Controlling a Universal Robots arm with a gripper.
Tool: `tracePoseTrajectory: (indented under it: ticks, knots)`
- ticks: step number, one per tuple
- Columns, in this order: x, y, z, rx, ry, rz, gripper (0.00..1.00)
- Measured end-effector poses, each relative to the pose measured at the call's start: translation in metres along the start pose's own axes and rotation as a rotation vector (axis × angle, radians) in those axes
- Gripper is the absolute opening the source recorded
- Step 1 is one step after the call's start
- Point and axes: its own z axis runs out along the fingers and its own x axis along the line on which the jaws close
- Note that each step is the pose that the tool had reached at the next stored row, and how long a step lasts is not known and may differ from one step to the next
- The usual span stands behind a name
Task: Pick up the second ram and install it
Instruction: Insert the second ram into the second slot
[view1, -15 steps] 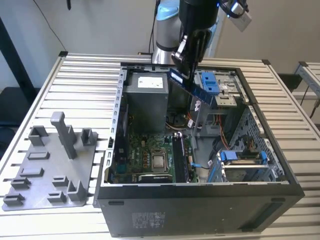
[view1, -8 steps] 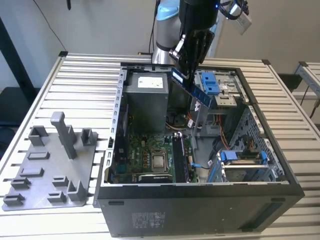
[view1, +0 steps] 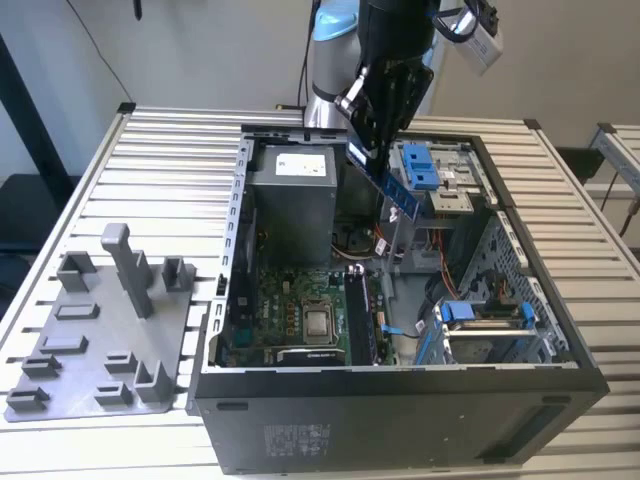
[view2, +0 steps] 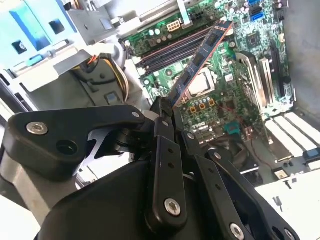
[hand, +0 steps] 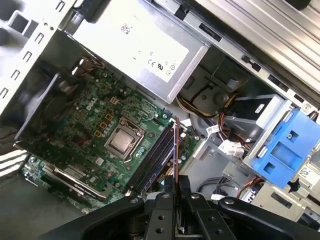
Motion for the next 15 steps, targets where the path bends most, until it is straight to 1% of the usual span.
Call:
tracePoseTrajectory:
  ticks: [6, 15]
  knots:
    - [0.0, 0.0, 0.0002, 0.003, 0.0007, 0.068, 0.14]
    - [0.0, 0.0, 0.0006, 0.0066, 0.0014, 0.151, 0.14]
